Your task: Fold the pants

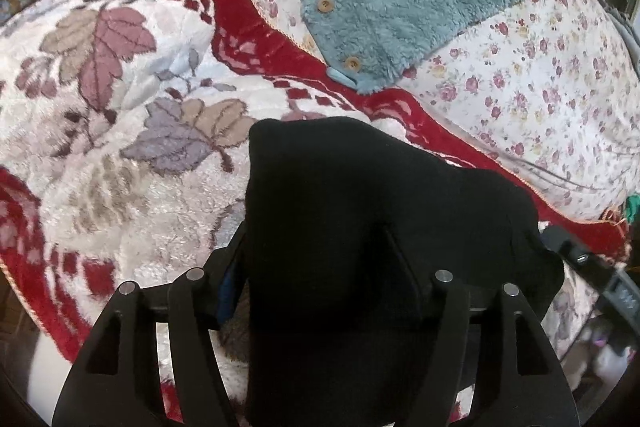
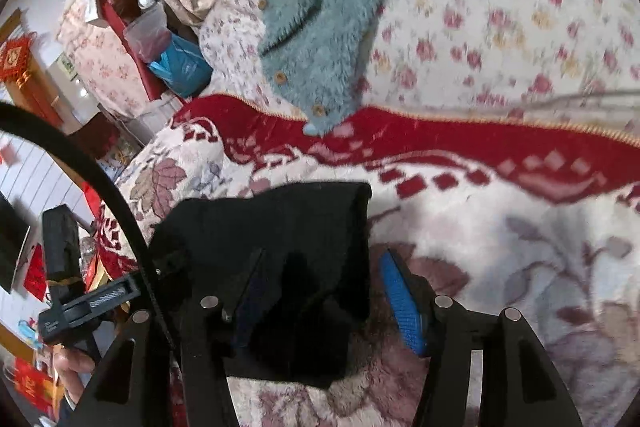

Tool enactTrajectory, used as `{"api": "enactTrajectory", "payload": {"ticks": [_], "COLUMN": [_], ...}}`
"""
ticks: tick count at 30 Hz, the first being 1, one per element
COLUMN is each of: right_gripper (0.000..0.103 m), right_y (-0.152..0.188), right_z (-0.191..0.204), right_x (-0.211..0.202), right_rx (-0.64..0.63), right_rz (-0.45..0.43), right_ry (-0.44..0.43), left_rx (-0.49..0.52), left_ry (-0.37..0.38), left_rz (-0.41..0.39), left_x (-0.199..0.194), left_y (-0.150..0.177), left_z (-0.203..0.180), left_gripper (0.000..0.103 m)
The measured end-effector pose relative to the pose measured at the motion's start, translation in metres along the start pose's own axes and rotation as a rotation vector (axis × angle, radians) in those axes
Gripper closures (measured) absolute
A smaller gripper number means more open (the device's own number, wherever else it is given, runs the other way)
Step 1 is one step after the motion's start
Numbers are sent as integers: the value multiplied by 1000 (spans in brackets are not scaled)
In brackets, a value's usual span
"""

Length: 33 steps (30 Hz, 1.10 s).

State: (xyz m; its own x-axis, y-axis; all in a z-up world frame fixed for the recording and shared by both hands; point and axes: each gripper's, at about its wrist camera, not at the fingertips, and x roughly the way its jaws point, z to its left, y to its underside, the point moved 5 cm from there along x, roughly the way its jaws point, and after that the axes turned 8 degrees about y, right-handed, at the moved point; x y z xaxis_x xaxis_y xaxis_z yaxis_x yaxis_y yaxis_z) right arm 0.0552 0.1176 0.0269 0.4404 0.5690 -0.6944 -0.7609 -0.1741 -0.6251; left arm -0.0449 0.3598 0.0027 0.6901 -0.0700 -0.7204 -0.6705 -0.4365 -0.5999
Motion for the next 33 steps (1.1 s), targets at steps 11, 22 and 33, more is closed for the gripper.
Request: {"api": "enactTrajectory", "payload": {"ticks": [11,22,33], "right_gripper": [47,47,37], "right_y": [2,19,25], "right_z": [53,76,78], "right_x": [-34,-62,-71], "right_rx": [-129,-202,-186], "right_rz": [-75,-143,-145], "right_ry": [-9,9,9], "left_rx": [73,98,131], "left_ry": [-85,-136,-172], "left_rz": [-110,-208,-236], "left_x": [-50,-94,-109], "left_y": [5,25,41], "left_z": [-22,-50,-71], "left_gripper": [38,38,38]}}
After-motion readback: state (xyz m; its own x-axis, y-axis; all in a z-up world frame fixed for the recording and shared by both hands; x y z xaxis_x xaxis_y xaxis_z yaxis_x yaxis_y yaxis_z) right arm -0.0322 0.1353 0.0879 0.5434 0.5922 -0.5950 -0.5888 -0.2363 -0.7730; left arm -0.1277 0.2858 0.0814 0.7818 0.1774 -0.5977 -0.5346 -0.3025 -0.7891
